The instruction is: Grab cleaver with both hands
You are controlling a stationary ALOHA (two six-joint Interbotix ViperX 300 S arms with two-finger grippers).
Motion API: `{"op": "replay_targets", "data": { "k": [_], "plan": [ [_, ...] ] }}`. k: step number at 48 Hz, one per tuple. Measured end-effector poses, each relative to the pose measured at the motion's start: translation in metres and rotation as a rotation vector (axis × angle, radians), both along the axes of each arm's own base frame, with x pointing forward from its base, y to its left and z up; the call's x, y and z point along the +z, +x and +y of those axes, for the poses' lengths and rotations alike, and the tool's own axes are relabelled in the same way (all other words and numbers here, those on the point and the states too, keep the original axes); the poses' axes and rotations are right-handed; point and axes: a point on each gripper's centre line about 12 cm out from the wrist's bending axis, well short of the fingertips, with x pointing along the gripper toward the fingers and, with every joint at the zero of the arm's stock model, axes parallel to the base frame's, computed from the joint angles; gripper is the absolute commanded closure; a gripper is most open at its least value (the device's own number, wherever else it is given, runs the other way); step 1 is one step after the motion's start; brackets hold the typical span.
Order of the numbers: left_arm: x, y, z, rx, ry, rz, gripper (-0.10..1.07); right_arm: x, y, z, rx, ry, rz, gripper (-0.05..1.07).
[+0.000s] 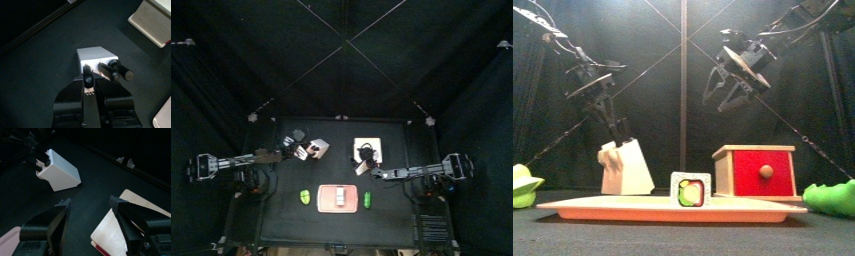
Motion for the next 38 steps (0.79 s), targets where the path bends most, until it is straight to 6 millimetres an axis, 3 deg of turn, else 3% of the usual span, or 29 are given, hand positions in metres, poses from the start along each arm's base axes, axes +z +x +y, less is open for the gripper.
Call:
{"op": "replay_targets", "data": {
  "k": [25, 38],
  "plan": [
    [0.003, 0.002, -0.008, -0.013, -0.021, -0.019, 0.52, -0.001, -0.001, 0.0, -0.001, 0.003, 0.004, 0.09],
    [0.018, -0.004, -0.017, -0.029, -0.005, -0.053, 0.52, -0.001, -0.001, 0.0, -0.001, 0.003, 0.004, 0.09]
  ]
}}
